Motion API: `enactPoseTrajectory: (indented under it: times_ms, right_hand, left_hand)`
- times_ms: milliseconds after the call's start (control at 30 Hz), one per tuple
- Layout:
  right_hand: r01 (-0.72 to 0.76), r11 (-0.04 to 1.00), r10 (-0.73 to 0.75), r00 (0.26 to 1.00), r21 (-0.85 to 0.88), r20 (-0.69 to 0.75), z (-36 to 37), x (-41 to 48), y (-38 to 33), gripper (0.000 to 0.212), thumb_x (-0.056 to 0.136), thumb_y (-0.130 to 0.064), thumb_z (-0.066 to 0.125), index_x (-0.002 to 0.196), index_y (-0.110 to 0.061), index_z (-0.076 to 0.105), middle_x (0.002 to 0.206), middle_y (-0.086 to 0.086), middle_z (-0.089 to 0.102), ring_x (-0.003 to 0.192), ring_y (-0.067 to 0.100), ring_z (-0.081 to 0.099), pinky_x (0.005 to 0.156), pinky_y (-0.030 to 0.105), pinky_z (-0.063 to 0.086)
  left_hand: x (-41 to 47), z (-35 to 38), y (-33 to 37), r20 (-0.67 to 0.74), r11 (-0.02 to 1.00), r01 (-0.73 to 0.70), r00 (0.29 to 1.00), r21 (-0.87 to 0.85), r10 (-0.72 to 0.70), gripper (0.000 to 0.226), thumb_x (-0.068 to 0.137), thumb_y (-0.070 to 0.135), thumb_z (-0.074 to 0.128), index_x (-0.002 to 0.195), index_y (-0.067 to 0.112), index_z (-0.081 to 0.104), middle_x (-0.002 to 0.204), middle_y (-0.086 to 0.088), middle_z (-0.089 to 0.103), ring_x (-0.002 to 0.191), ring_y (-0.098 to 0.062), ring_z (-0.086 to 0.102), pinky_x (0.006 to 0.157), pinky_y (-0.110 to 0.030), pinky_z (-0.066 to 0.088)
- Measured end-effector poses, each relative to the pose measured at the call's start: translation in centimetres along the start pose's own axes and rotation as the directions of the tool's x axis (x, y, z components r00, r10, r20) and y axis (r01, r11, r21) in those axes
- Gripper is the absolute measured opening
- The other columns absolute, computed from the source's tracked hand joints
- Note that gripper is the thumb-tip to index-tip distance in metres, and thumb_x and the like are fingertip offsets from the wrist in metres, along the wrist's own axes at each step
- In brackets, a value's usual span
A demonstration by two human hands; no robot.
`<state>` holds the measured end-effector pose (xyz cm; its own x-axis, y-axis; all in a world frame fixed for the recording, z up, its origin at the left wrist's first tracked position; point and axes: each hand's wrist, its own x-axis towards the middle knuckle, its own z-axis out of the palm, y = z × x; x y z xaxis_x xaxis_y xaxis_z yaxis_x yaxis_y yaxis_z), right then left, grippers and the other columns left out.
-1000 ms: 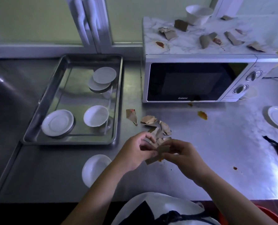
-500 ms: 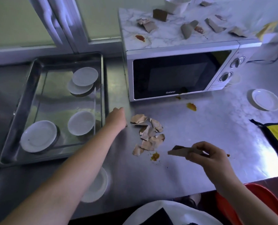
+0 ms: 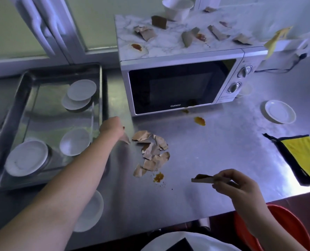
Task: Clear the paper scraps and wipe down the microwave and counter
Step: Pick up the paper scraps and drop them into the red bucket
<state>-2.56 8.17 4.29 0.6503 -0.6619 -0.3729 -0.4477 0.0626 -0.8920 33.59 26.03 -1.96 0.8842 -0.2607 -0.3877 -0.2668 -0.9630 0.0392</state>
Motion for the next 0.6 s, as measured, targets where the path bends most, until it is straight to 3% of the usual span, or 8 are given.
enactPoseTrajectory:
  times_ms: [67, 167, 233, 300, 367, 433, 500, 600]
  right_hand:
    - [0.005, 1.000, -0.006, 1.000, 0.023, 0.030, -0.5, 0.6, 0.0, 0.025, 0.076, 0.013, 0.073, 0.076, -0.013, 0.072, 0.076, 0.014, 0.072, 0.073, 0.027, 0.066, 0.076, 0.042, 0.048]
    - [0.011, 0.998, -0.017, 0.995, 0.066, 0.097, -1.0, 1.6, -0.5, 0.022, 0.077, 0.012, 0.072, 0.080, -0.009, 0.071, 0.079, 0.019, 0.073, 0.076, 0.032, 0.065, 0.081, 0.049, 0.051]
    - [0.016, 0.993, -0.036, 0.984, 0.119, 0.172, -1.1, 2.2, -1.4, 0.015, 0.081, 0.010, 0.071, 0.084, -0.004, 0.068, 0.084, 0.024, 0.073, 0.078, 0.032, 0.064, 0.081, 0.047, 0.051]
    - [0.032, 0.988, -0.069, 0.966, 0.152, 0.249, -1.1, 2.8, -2.4, 0.011, 0.083, 0.008, 0.070, 0.083, -0.003, 0.067, 0.086, 0.022, 0.074, 0.079, 0.028, 0.064, 0.079, 0.044, 0.050]
    - [0.059, 0.982, -0.113, 0.945, 0.180, 0.307, -1.3, 3.3, -3.4, 0.008, 0.082, 0.007, 0.071, 0.081, -0.001, 0.067, 0.084, 0.022, 0.072, 0.082, 0.031, 0.066, 0.078, 0.043, 0.050]
    - [0.076, 0.976, -0.150, 0.914, 0.203, 0.377, -1.7, 3.7, -4.3, 0.006, 0.082, 0.006, 0.071, 0.081, 0.001, 0.067, 0.093, 0.025, 0.071, 0.094, 0.037, 0.068, 0.082, 0.044, 0.049]
    - [0.091, 0.974, -0.176, 0.882, 0.210, 0.436, -2.1, 4.0, -5.0, 0.009, 0.081, 0.003, 0.074, 0.076, -0.003, 0.069, 0.103, 0.012, 0.073, 0.106, 0.025, 0.068, 0.089, 0.039, 0.048]
    - [0.118, 0.975, -0.201, 0.827, 0.187, 0.525, -2.8, 4.3, -5.4, 0.021, 0.078, -0.001, 0.078, 0.065, -0.016, 0.069, 0.115, -0.004, 0.069, 0.114, 0.008, 0.063, 0.090, 0.028, 0.046]
  left_hand:
    - [-2.0, -1.6, -0.4, 0.007, 0.994, -0.002, 1.000, -0.106, 0.003, 0.027, 0.075, 0.024, 0.081, 0.086, 0.007, 0.063, 0.091, -0.012, 0.070, 0.087, -0.032, 0.068, 0.077, -0.035, 0.057]
    - [-5.9, -2.5, -1.5, -0.036, 0.885, -0.028, 0.999, -0.465, 0.013, 0.012, 0.079, 0.004, 0.073, 0.089, 0.011, 0.070, 0.087, -0.007, 0.072, 0.083, -0.025, 0.070, 0.080, -0.039, 0.060]
    - [-9.6, -2.7, -1.4, -0.086, 0.715, -0.054, 0.996, -0.697, -0.009, 0.017, 0.083, -0.003, 0.070, 0.090, 0.012, 0.068, 0.089, -0.006, 0.072, 0.083, -0.020, 0.071, 0.077, -0.036, 0.060]
    - [-13.2, -2.4, -0.5, -0.084, 0.479, -0.053, 0.996, -0.876, -0.043, 0.018, 0.087, -0.007, 0.065, 0.095, 0.009, 0.065, 0.090, -0.007, 0.073, 0.079, -0.016, 0.073, 0.066, -0.027, 0.060]
    - [-16.4, -1.7, 0.9, -0.076, 0.311, -0.043, 0.992, -0.949, -0.096, 0.014, 0.089, -0.006, 0.064, 0.094, 0.007, 0.064, 0.086, -0.008, 0.074, 0.069, -0.015, 0.072, 0.051, -0.023, 0.055]
    - [-19.0, -0.7, 2.5, -0.085, 0.278, -0.044, 0.987, -0.959, -0.137, 0.010, 0.087, 0.001, 0.069, 0.088, 0.012, 0.069, 0.081, -0.004, 0.075, 0.059, -0.011, 0.067, 0.043, -0.021, 0.045]
    - [-21.3, 0.2, 4.7, -0.069, 0.243, -0.026, 0.983, -0.970, -0.168, 0.010, 0.082, 0.007, 0.076, 0.080, 0.017, 0.074, 0.074, 0.002, 0.074, 0.053, -0.003, 0.060, 0.043, -0.015, 0.040]
    - [-24.1, 1.1, 8.4, -0.009, 0.046, 0.000, 0.978, -0.999, -0.207, 0.013, 0.075, 0.004, 0.081, 0.075, 0.015, 0.074, 0.063, 0.007, 0.069, 0.050, 0.003, 0.054, 0.048, -0.007, 0.039]
